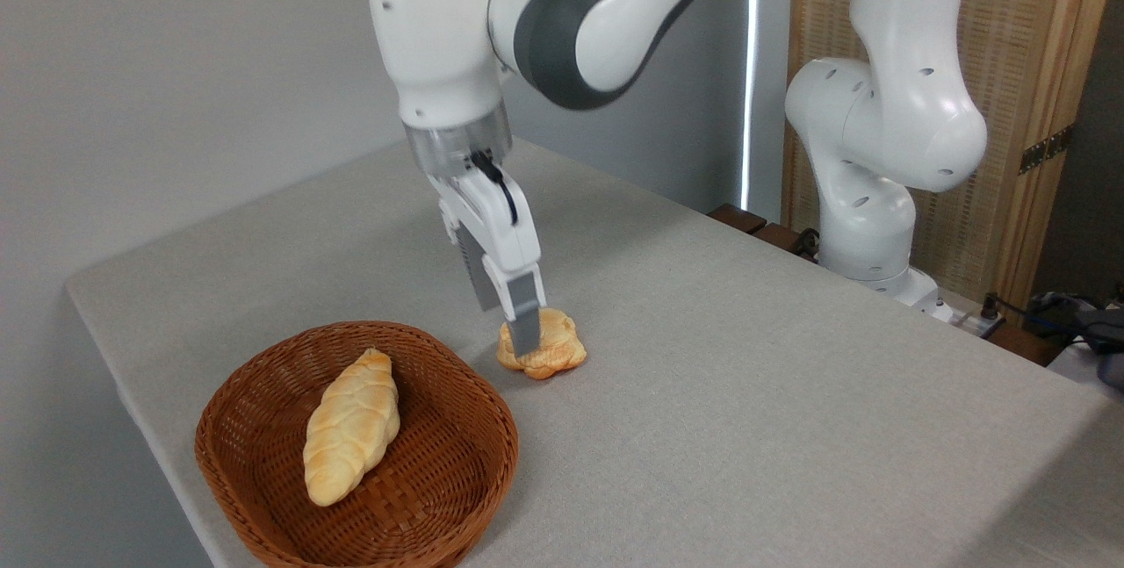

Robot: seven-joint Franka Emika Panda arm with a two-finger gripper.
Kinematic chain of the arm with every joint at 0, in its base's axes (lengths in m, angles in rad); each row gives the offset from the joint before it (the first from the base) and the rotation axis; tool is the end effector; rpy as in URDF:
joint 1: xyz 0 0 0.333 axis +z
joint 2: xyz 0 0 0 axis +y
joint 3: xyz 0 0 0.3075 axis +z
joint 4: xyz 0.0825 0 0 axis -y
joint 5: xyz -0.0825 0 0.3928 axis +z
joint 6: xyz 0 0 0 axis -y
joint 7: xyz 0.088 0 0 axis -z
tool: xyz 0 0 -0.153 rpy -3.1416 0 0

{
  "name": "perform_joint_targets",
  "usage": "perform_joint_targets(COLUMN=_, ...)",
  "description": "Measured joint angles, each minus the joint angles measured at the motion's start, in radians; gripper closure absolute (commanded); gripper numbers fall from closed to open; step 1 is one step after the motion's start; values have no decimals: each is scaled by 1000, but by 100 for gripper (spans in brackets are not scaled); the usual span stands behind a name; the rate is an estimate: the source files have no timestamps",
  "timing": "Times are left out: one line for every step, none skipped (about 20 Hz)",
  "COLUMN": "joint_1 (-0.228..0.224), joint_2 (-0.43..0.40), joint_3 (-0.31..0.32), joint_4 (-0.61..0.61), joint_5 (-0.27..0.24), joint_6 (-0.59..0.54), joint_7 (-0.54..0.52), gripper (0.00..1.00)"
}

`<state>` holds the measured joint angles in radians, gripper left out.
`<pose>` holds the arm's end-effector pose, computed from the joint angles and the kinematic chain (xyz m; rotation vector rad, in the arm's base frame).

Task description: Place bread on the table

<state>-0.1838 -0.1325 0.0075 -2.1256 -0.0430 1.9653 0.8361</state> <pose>0.5082 -0.0952 0.4077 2.7189 -1.4772 -0.0204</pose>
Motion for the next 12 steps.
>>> perform_joint_targets(joint_1=1, joint_2=-3, joint_3=1, joint_4=17, joint_5=0, joint_6=0, joint_7=-3, gripper=0)
perform_joint_targets(joint_1=2, joint_2=-5, joint_3=2, joint_4=36, joint_5=0, joint_6=0, joint_7=-9, gripper=0)
perform_joint_targets(joint_1=3, joint_2=-7, joint_3=2, joint_4=55, joint_5=0, joint_6=0, joint_7=-15, gripper=0)
perform_joint_targets(joint_1=4, joint_2=-9, joint_3=2, joint_4=71, joint_5=0, joint_6=0, joint_7=-17, gripper=0)
perform_joint_targets(joint_1=5, joint_2=-9, joint_3=3, joint_4=85, joint_5=0, joint_6=0, joint_7=-18, gripper=0)
perform_joint_targets(joint_1=7, joint_2=-10, joint_3=3, joint_4=98, joint_5=0, joint_6=0, joint_7=-18, gripper=0)
perform_joint_targets(joint_1=9, joint_2=-10, joint_3=3, joint_4=110, joint_5=0, joint_6=0, joint_7=-18, gripper=0)
perform_joint_targets(joint_1=11, joint_2=-9, joint_3=4, joint_4=122, joint_5=0, joint_6=0, joint_7=-19, gripper=0)
perform_joint_targets(joint_1=14, joint_2=-9, joint_3=7, joint_4=133, joint_5=0, joint_6=0, joint_7=-19, gripper=0)
perform_joint_targets(joint_1=18, joint_2=-9, joint_3=13, joint_4=146, joint_5=0, joint_6=0, joint_7=-19, gripper=0)
perform_joint_targets(joint_1=22, joint_2=-8, joint_3=22, joint_4=160, joint_5=0, joint_6=0, joint_7=-19, gripper=0)
perform_joint_targets(joint_1=24, joint_2=-7, joint_3=29, joint_4=171, joint_5=0, joint_6=0, joint_7=-19, gripper=0)
